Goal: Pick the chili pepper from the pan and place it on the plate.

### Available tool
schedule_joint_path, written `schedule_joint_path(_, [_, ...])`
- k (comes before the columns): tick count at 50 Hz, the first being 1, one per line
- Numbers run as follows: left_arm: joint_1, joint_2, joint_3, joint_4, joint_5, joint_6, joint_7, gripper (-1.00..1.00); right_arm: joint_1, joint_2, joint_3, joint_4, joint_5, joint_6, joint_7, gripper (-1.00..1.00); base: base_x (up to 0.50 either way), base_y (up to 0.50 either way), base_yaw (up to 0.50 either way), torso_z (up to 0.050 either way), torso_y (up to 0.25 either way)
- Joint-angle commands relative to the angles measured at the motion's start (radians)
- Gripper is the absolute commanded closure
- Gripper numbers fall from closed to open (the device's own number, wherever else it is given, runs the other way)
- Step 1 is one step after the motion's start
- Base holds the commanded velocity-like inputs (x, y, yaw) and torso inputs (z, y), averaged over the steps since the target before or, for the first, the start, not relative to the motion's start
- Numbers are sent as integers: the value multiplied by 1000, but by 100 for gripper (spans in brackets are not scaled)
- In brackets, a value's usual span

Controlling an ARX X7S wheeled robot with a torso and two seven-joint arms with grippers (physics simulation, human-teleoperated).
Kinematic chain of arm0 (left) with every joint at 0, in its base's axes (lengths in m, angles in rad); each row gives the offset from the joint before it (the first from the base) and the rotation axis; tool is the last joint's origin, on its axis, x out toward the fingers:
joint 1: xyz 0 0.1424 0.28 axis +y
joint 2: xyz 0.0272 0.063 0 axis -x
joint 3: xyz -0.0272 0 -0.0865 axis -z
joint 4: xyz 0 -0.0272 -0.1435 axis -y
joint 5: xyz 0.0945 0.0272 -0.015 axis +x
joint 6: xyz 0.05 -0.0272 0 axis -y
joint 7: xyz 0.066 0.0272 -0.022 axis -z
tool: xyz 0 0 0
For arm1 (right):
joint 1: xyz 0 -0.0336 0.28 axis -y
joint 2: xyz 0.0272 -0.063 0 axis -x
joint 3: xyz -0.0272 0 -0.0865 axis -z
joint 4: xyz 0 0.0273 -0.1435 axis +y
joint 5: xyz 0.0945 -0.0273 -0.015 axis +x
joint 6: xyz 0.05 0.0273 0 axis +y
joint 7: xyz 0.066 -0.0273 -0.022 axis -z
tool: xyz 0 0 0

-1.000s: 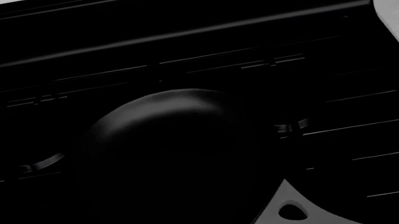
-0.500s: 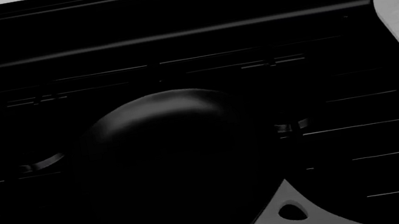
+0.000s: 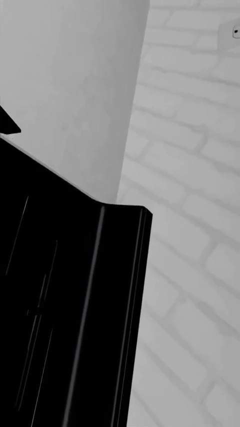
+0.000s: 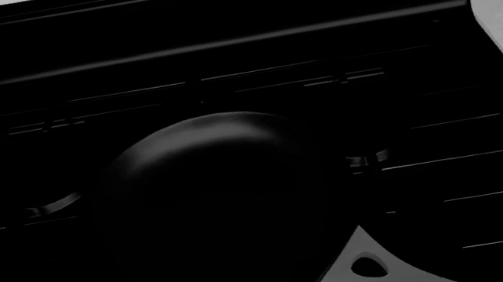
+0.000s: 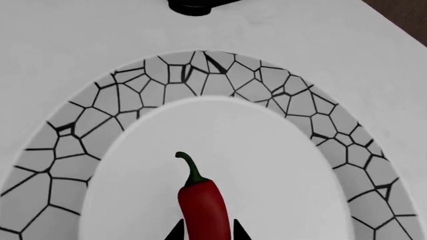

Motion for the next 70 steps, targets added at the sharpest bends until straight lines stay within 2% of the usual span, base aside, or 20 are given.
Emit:
schedule_joint_path(1, [-2,20,-19,-11,25,8,20,-100,-14,-32,20,13,-24,-5,-45,100,0,0,0,0,0])
schedule_joint_path(5, [3,17,-22,-10,22,11,21,-100,-14,-19,30,-3,-8,-2,-46,100,0,0,0,0,0])
schedule_joint_path(6, [3,17,-24,-8,19,10,19,-100,-13,-17,32,-3,-5,0,-46,-100,0,0,0,0,0])
schedule_joint_path(17, [19,6,-38,19,1,4,2,-100,-17,6,50,-27,22,-3,-41,-100,0,0,0,0,0])
schedule_joint_path(25, [24,14,-25,9,16,15,12,-100,-25,66,79,-86,60,-21,-2,-100,0,0,0,0,0])
schedule_joint_path(33, [30,16,-17,-6,29,33,34,-100,34,121,97,-150,33,6,2,-100,0,0,0,0,0])
schedule_joint_path(39, [40,13,-23,-5,27,43,42,-100,90,160,123,-230,44,54,39,-100,0,0,0,0,0])
schedule_joint_path(50, [45,3,-42,35,-3,30,19,-100,289,233,236,-431,117,202,124,-100,0,0,0,0,0])
schedule_joint_path(62, [29,9,-35,36,-6,25,21,-100,479,207,326,-580,200,369,248,-100,0,0,0,0,0])
schedule_joint_path(70, [47,2,-46,45,-15,33,24,-100,518,205,368,-742,314,359,315,-100,0,0,0,0,0])
